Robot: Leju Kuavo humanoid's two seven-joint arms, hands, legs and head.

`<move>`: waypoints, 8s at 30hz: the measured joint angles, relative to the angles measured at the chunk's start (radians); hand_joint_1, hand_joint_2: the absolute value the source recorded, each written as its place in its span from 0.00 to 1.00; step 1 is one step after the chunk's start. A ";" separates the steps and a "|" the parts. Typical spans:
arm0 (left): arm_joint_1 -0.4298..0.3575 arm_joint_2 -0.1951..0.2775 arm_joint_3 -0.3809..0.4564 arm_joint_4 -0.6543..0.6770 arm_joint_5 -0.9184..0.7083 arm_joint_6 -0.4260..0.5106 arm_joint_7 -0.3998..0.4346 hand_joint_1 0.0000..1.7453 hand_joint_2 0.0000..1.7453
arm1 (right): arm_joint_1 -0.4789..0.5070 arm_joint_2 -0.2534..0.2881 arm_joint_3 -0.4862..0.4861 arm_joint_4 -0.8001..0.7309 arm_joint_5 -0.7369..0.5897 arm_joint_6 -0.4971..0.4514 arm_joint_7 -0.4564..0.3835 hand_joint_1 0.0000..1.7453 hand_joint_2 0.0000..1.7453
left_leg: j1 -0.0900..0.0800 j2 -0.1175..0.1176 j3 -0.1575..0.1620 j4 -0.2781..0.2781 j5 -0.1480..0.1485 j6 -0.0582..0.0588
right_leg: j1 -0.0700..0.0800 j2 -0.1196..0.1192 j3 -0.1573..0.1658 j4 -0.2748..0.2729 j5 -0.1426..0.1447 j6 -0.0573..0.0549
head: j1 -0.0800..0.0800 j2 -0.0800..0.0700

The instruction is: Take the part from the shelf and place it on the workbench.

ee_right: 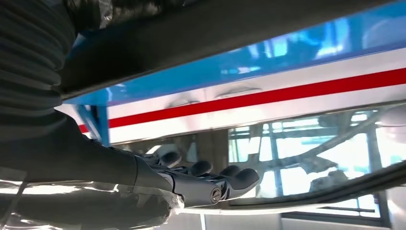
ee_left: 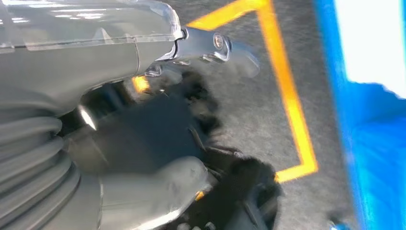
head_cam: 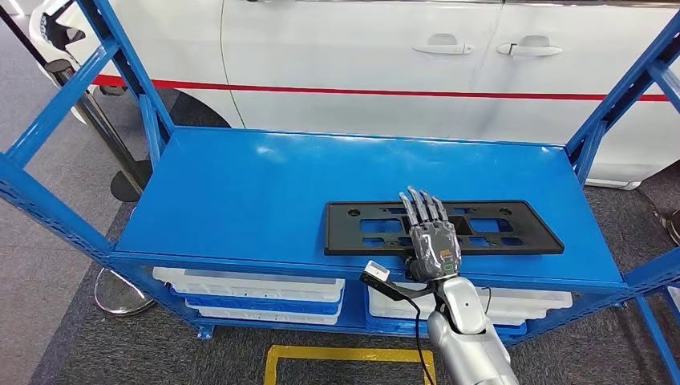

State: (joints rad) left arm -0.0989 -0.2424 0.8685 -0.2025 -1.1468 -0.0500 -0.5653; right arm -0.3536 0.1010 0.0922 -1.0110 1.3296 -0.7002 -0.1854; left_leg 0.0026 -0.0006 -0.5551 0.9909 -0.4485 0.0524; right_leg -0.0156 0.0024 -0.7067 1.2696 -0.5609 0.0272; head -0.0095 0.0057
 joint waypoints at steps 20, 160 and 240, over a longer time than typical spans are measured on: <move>-0.015 0.144 0.084 -0.003 0.048 -0.044 0.036 0.00 0.00 | -0.108 0.022 0.078 0.105 -0.037 0.000 -0.004 1.00 1.00 | 0.005 -0.006 -0.037 0.043 -0.002 -0.046 | 0.000 0.001 0.102 -0.231 0.104 -0.034 | -0.001 0.000; 0.018 0.122 0.232 -0.002 0.057 -0.031 0.101 0.00 0.00 | -0.068 -0.299 0.417 -0.962 -0.951 0.111 -0.173 1.00 1.00 | -0.005 0.007 -0.101 0.039 0.060 -0.020 | 0.002 -0.003 0.202 -0.222 0.026 -0.007 | 0.000 0.000; 0.016 0.118 0.228 -0.002 0.009 -0.061 0.036 0.00 0.00 | 0.103 -0.311 0.401 -0.980 -0.764 0.007 -0.202 1.00 1.00 | -0.003 0.004 0.109 -0.029 -0.070 -0.033 | -0.006 -0.012 0.007 -0.248 0.215 -0.015 | -0.001 0.000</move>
State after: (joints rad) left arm -0.0833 -0.1248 1.0965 -0.2041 -1.1380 -0.1109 -0.5292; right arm -0.2505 -0.2105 0.4934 -1.9910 0.5659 -0.6928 -0.3877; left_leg -0.0001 0.0031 -0.4461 0.9615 -0.5190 0.0198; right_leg -0.0220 -0.0096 -0.7001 1.0219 -0.3460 0.0126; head -0.0106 0.0057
